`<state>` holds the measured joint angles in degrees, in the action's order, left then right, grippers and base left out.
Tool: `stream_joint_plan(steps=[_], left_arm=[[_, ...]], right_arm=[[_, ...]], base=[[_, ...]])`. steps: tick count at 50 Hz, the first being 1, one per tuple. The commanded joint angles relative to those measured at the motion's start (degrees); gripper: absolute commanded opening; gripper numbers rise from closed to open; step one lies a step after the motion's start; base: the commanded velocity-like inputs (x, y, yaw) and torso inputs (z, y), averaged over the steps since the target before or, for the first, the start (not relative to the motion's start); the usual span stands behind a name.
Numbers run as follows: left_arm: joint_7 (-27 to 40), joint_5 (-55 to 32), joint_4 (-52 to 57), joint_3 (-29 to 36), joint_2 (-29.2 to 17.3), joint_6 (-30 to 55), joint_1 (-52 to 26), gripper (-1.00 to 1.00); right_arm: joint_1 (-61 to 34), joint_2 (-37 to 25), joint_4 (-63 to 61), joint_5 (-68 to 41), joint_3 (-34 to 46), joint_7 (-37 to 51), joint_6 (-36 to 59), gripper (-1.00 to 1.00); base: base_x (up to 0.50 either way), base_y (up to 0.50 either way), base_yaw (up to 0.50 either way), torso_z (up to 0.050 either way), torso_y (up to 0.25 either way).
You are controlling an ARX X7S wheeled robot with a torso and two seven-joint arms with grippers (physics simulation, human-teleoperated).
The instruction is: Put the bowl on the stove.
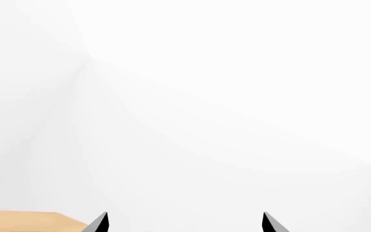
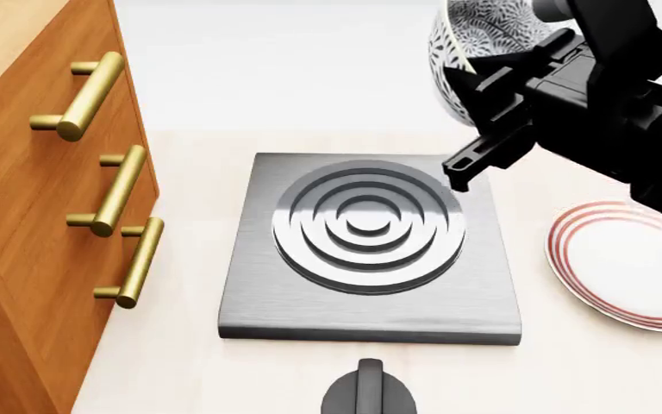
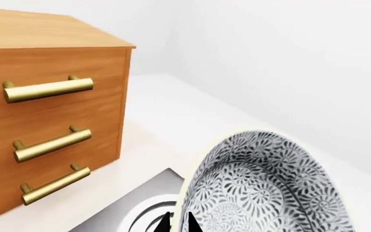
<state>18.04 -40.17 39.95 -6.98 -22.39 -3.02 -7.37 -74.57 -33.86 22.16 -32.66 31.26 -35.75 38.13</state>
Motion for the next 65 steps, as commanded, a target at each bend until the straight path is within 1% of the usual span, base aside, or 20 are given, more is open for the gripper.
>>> stream_joint_plan(steps=[1,4,6,8,14,23,30,40,54,61,65], left_arm=[[-0.5,2.8,-0.3,-0.2,0.8,-0.2,0.2,1.0],[-0.4,2.8,-0.3,-0.2,0.8,-0.1,0.1,1.0],[-0.4,2.8,-0.3,-0.2,0.7,-0.1,0.0,1.0],[-0.4,2.8,-0.4,-0.2,0.7,-0.2,0.0,1.0],[-0.4,2.7,-0.4,-0.1,0.6,-0.2,0.1,1.0],[-0.2,2.6,-0.4,-0.1,0.4,-0.3,0.1,1.0],[-0.2,2.6,-0.5,0.0,0.3,-0.4,0.1,1.0],[0.0,2.3,-0.7,0.1,0.2,-0.4,0.1,1.0],[0.3,2.8,-1.0,0.4,0.4,-0.5,0.1,1.0],[0.0,6.1,-0.9,0.9,0.4,-1.5,0.4,1.0],[0.0,6.3,-0.8,1.0,0.2,-1.4,0.5,1.0]], right_arm=[[-7.2,9.0,22.1,8.5,2.8,-6.6,-12.7,-1.0],[-10.1,11.8,30.6,10.1,3.7,-8.6,-17.2,-1.0],[-14.6,16.3,44.5,12.3,4.7,-11.1,-24.8,-1.0],[-17.3,18.9,52.6,13.3,4.8,-12.4,-29.2,-1.0],[-17.5,20.9,52.8,17.6,1.0,-13.1,-28.1,-1.0],[-17.1,23.8,52.8,26.4,-7.6,-14.9,-26.0,-1.0],[-16.5,25.2,52.8,30.5,-11.9,-13.8,-24.3,-1.0],[-15.5,26.7,52.8,32.7,-12.6,-13.5,-22.5,-1.0],[-14.9,27.2,52.8,32.4,-13.5,-13.4,-21.9,-1.0],[-14.7,27.2,52.8,32.5,-14.0,-13.2,-21.5,-1.0],[-14.7,27.1,52.8,32.6,-14.1,-13.2,-21.5,-1.0]], base=[[0.0,0.0,0.0,0.0,0.0],[0.0,0.0,0.0,0.0,0.0],[0.0,0.0,0.0,0.0,0.0],[0.0,0.0,0.0,0.0,0.0],[0.0,0.0,0.0,0.0,0.002],[0.0,0.0,0.0,0.0,0.0],[0.0,0.0,0.0,0.0,0.0],[0.0,0.0,0.0,0.0,0.001],[0.0,0.0,0.0,0.0,0.0],[0.0,0.0,0.0,0.0,0.0],[0.0,0.0,0.0,0.0,-0.038]])
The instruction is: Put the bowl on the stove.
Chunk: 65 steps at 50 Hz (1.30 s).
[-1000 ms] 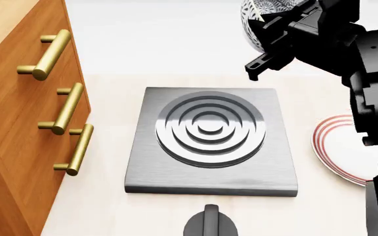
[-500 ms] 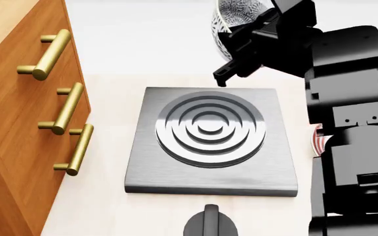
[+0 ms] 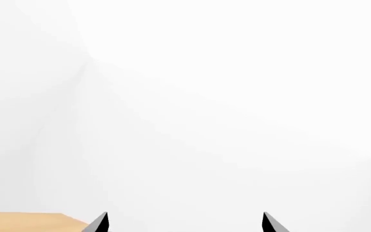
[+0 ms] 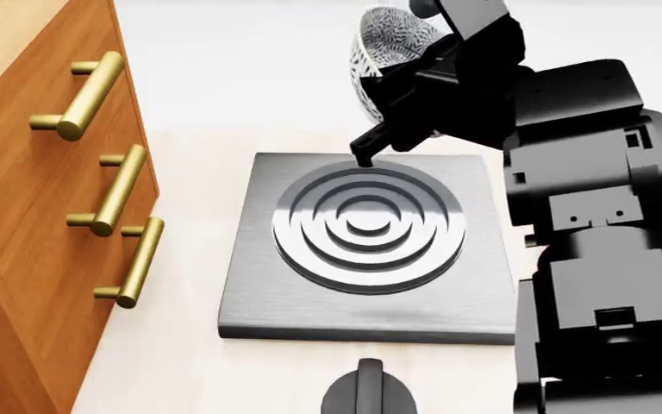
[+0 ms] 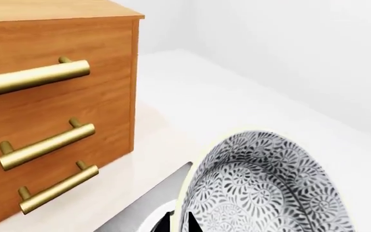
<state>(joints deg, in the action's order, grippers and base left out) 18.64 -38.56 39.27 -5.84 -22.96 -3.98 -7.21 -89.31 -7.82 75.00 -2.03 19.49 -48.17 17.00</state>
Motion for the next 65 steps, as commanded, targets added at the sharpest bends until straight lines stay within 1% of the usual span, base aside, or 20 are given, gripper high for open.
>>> stream_joint_plan(steps=[1,6,8,14,20,22,30,37,40,53,60,65], left_arm=[[-0.6,4.8,-0.1,-0.1,0.8,-0.5,0.4,1.0],[-0.7,5.0,-0.2,0.0,0.9,-1.0,0.5,1.0],[-0.5,2.6,-0.2,-0.2,0.8,-0.4,0.5,1.0],[-0.5,2.2,0.0,-0.4,0.9,-0.9,0.6,1.0],[-0.7,3.0,-0.1,-0.3,0.8,-1.3,0.7,1.0],[-0.6,5.7,-0.3,-0.1,1.0,-1.7,0.6,1.0],[-0.8,4.3,-0.5,-0.2,0.8,-1.8,0.7,1.0],[-1.0,4.4,-0.6,0.0,0.6,-2.0,0.7,1.0],[-0.3,2.2,-0.6,-0.5,0.7,-1.6,0.6,1.0],[-1.0,3.4,-0.4,0.2,0.4,-2.2,1.1,1.0],[-1.3,4.2,-0.4,0.6,0.3,-2.5,1.3,1.0],[-0.8,2.8,-0.4,0.3,0.5,-2.3,1.3,1.0]], right_arm=[[0.0,1.1,0.0,1.9,-2.3,-0.8,-0.4,-1.0],[0.3,0.9,0.0,1.9,-2.6,-0.6,-0.3,-1.0],[0.3,0.9,0.0,1.9,-2.7,-0.5,-0.1,-1.0],[0.3,0.8,0.0,1.9,-3.0,-0.3,0.1,-1.0],[0.5,0.7,0.0,1.9,-3.2,-0.1,0.4,-1.0],[0.5,0.8,0.0,1.9,-3.3,-0.1,0.5,-1.0],[0.7,0.8,0.0,2.0,-3.2,-0.3,0.9,-1.0],[0.6,0.8,0.0,2.0,-3.1,-0.4,1.0,-1.0],[0.6,0.8,0.0,2.0,-3.0,-0.5,1.1,-1.0],[0.8,0.9,0.0,2.0,-3.0,-1.0,1.4,-1.0],[0.9,0.8,0.0,1.9,-3.2,-0.7,1.3,-1.0],[0.8,0.9,0.0,2.0,-3.3,-0.6,1.3,-1.0]], base=[[0.0,0.0,0.0,0.0,-0.205],[0.0,0.0,0.0,0.0,-0.221],[0.0,0.0,0.0,0.0,0.0],[0.0,0.0,0.0,0.0,0.0],[0.0,0.0,0.0,0.0,0.0],[0.0,0.0,0.0,0.0,0.0],[0.0,0.0,0.0,0.0,0.0],[0.0,0.0,0.0,0.0,-0.153],[0.0,0.0,0.0,0.0,-0.124],[0.0,0.0,0.0,0.0,0.0],[0.0,0.0,0.0,0.0,-0.223],[0.0,0.0,0.0,0.0,-0.13]])
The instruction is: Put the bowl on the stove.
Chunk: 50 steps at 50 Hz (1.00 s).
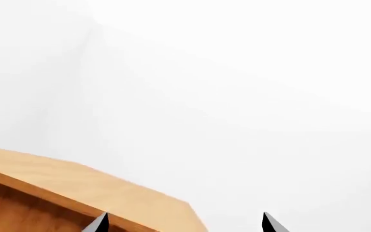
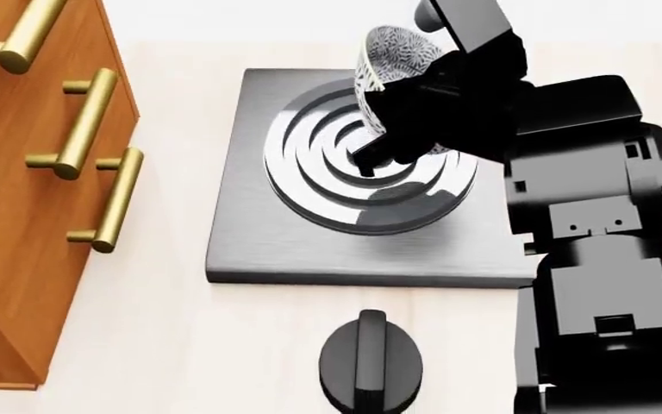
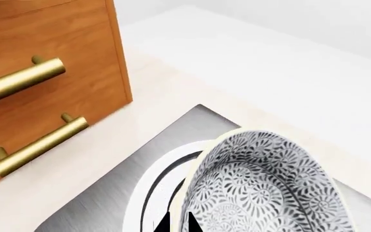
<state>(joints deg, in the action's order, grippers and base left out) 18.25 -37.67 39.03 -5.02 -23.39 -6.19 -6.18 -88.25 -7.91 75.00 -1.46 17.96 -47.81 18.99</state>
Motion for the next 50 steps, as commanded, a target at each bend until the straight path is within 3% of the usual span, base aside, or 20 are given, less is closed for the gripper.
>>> stream_joint_plan(steps=[1,50], left_arm=[[-0.3,1.7,-0.2,-0.5,0.9,-0.1,0.2,1.0],[-0.5,3.8,-0.9,0.2,0.5,-1.3,0.5,1.0]], right_arm=[[-0.3,1.0,0.0,1.4,-1.8,-0.9,-0.6,-1.0],[0.6,2.0,0.0,1.5,0.3,-0.4,1.8,-1.0]], base=[[0.0,0.0,0.0,0.0,0.0],[0.0,0.0,0.0,0.0,-0.017]])
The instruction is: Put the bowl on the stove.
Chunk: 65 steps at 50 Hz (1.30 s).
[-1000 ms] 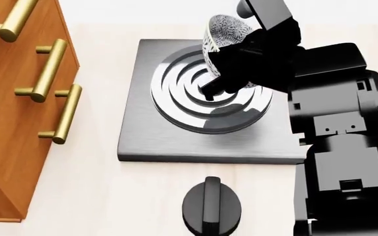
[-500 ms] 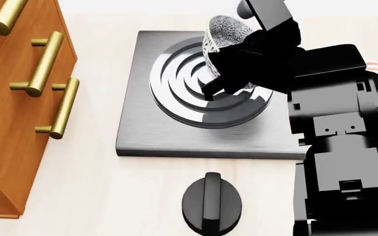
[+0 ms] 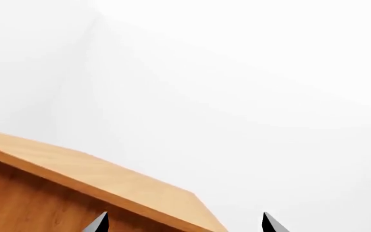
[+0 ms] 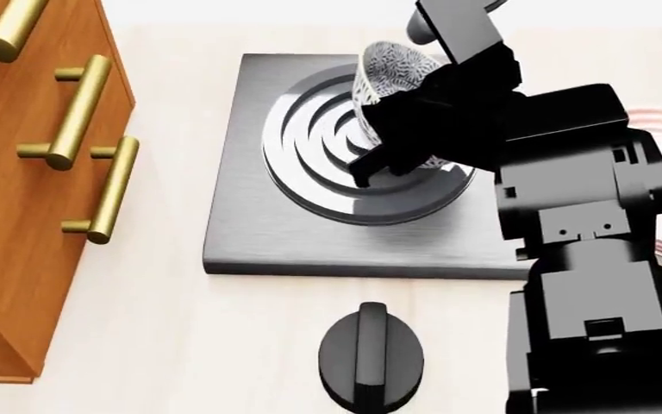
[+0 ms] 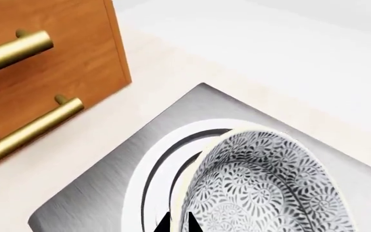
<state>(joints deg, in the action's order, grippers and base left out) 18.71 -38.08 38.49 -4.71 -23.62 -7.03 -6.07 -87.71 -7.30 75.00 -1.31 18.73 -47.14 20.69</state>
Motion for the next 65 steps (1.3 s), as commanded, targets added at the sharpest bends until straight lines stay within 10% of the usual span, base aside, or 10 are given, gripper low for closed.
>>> stream_joint_plan(steps=[1,28,29,65], left_arm=[[-1.0,3.9,-0.3,0.0,0.5,-0.2,0.4,1.0],[0.3,3.5,-0.5,-0.4,0.7,-0.4,0.2,1.0],[0.4,3.5,-0.6,-0.4,0.7,-0.4,0.1,1.0],[0.6,3.2,-0.9,-0.1,0.5,-0.8,0.2,1.0]], right_arm=[[0.0,1.4,0.0,1.3,-0.5,-1.1,0.1,-1.0],[0.3,2.0,0.0,0.7,-1.2,-1.9,1.5,-1.0],[0.1,2.1,0.0,0.5,-1.9,-1.8,1.5,1.0],[-0.9,2.4,0.0,-0.7,-14.3,-10.8,-5.7,1.0]], base=[[0.0,0.0,0.0,0.0,0.0],[0.0,0.0,0.0,0.0,-0.025],[0.0,0.0,0.0,0.0,0.0],[0.0,0.0,0.0,0.0,0.0]])
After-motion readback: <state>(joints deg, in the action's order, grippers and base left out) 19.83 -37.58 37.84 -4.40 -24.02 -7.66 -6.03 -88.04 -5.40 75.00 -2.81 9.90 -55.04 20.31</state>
